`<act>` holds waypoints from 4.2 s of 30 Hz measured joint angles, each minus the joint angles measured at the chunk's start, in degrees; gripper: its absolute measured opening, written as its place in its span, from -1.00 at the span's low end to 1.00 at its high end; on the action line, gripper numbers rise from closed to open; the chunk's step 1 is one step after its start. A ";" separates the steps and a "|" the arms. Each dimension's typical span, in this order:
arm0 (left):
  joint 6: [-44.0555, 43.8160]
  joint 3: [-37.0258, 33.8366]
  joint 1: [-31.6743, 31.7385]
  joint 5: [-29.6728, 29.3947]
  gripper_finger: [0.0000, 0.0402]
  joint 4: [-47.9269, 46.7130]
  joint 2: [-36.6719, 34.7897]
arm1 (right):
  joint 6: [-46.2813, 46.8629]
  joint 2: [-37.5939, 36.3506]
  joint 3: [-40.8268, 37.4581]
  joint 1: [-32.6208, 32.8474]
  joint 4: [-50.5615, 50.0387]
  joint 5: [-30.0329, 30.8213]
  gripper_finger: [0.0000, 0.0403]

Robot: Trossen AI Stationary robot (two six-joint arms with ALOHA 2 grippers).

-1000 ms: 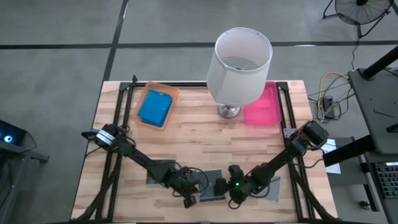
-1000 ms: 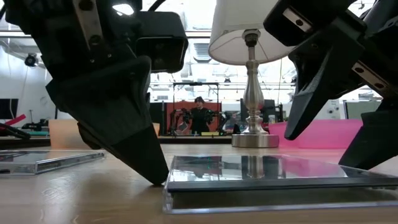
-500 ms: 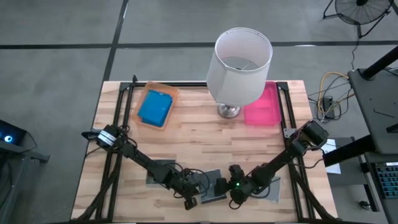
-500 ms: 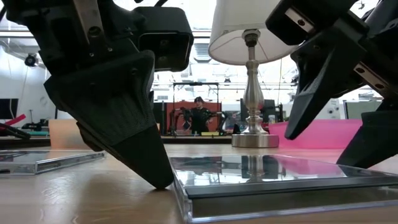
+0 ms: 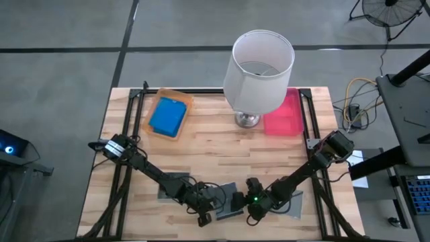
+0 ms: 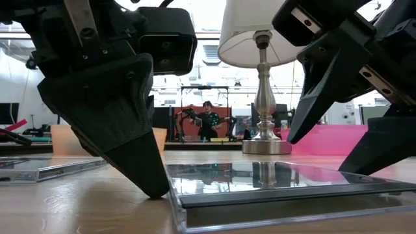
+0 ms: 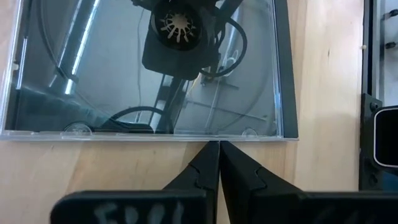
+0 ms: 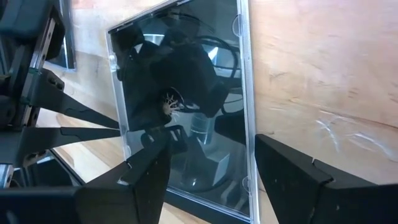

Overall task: Pick & place jewel cases by type
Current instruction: Put the middle black cd case into the pink bin

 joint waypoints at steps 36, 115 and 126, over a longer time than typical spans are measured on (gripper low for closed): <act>-0.15 -0.28 0.12 3.54 -1.00 -4.45 0.00 | -9.35 -0.59 1.09 0.15 6.14 -1.04 0.10; -0.45 2.19 2.65 3.54 -1.00 -4.48 -0.83 | -22.23 -2.93 3.04 -1.57 11.90 -2.14 -0.36; -0.28 5.33 2.43 3.54 -1.00 -11.99 -0.85 | -22.15 -2.99 2.99 -1.51 9.72 -3.43 -0.69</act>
